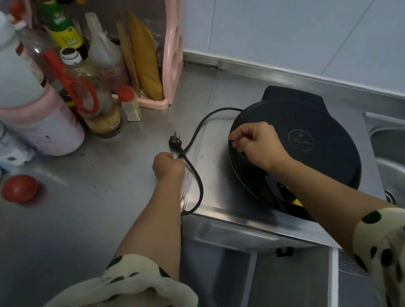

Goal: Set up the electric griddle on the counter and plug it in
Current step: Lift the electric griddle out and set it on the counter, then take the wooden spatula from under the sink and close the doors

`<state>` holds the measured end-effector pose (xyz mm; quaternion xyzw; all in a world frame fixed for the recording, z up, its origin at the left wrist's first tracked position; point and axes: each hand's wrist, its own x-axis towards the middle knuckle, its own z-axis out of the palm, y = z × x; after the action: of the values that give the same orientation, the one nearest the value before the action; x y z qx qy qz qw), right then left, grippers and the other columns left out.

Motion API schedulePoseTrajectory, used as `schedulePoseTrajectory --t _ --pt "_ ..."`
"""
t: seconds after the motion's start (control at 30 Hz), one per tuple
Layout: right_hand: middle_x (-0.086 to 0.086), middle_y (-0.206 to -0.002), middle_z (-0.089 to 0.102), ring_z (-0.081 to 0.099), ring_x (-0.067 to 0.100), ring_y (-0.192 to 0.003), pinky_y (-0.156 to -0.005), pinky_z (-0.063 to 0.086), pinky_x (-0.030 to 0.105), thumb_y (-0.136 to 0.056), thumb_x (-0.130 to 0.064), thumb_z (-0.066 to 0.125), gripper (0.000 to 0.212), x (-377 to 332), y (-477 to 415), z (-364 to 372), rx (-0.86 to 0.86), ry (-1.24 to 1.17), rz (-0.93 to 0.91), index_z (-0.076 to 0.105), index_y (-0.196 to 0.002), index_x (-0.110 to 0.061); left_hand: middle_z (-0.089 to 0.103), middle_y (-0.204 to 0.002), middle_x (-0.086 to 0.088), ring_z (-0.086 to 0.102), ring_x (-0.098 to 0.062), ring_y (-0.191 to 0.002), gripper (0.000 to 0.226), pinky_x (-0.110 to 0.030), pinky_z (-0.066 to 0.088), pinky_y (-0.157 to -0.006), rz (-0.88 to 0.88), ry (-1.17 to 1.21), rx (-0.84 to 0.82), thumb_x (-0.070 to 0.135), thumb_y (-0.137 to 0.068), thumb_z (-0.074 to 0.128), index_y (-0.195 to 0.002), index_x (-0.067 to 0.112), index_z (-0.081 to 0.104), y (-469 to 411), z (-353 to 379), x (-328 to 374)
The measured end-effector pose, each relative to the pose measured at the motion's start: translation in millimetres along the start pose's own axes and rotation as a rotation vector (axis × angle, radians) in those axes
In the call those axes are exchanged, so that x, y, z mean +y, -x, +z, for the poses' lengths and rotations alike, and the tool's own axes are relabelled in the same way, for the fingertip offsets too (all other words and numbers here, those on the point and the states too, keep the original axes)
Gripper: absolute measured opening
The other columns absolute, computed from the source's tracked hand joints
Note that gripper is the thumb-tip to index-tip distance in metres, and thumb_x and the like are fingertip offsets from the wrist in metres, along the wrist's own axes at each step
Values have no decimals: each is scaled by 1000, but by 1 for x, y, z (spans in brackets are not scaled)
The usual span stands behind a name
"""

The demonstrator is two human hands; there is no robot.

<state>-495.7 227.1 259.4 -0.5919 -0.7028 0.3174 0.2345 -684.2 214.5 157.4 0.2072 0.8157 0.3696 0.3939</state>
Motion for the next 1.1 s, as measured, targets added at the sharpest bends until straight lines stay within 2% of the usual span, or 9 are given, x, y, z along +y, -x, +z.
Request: schedulePoseTrajectory --t 0.17,0.37,0.5,0.67,0.77,0.83,0.93,1.1 --pt "4 -85 68 63 13 -74 -73 51 20 -84 5 44 34 -3 3 0 -22 5 -9 73 -97 -7 56 -134 -16 54 -32 -124 44 -33 43 -104 22 -45 -4 3 -86 61 -129 6 56 7 -3 8" --pt "4 -85 68 63 12 -74 -66 48 14 -85 5 45 33 -11 14 -14 -21 -8 0 72 -98 -7 61 -127 -15 58 -31 -117 37 -30 46 -94 157 -112 4 2 -87 56 -123 4 60 26 -7 28" --pt "8 -87 70 66 20 -82 -77 56 28 -85 5 47 31 -17 29 -31 4 -24 -10 73 -99 -6 62 -127 -13 58 -30 -116 33 -31 45 -98 244 -28 11 5 -89 55 -120 5 63 52 -10 49" --pt "0 -84 66 65 18 -85 -82 54 31 -86 3 49 29 -16 58 -65 40 11 -42 73 -95 -9 69 -111 -13 63 -29 -103 19 -31 49 -91 374 26 35 13 -90 57 -104 7 68 97 -13 71" --pt "-1 -83 67 66 16 -83 -80 56 30 -86 2 50 28 -8 82 -92 60 6 -32 73 -93 -10 71 -97 -13 66 -29 -93 16 -39 54 -89 475 48 13 17 -89 57 -95 6 68 135 -10 79" --pt "-1 -84 68 66 16 -84 -82 56 30 -86 2 51 26 1 101 -110 84 0 -24 73 -92 -10 69 -85 -8 64 -23 -79 15 -37 53 -81 524 55 -14 20 -90 57 -85 10 66 164 -3 83" --pt "4 -84 70 68 21 -84 -84 57 35 -84 1 52 25 22 137 -142 117 -17 8 74 -91 -9 63 -67 2 58 -15 -65 25 -33 50 -74 596 52 -81 27 -90 56 -67 18 60 219 17 80" --pt "11 -86 72 69 26 -85 -85 56 39 -82 3 54 24 67 200 -185 150 -36 25 74 -92 -5 62 -57 5 57 -15 -58 32 -31 50 -68 666 -15 -141 34 -88 56 -70 10 65 304 59 51"
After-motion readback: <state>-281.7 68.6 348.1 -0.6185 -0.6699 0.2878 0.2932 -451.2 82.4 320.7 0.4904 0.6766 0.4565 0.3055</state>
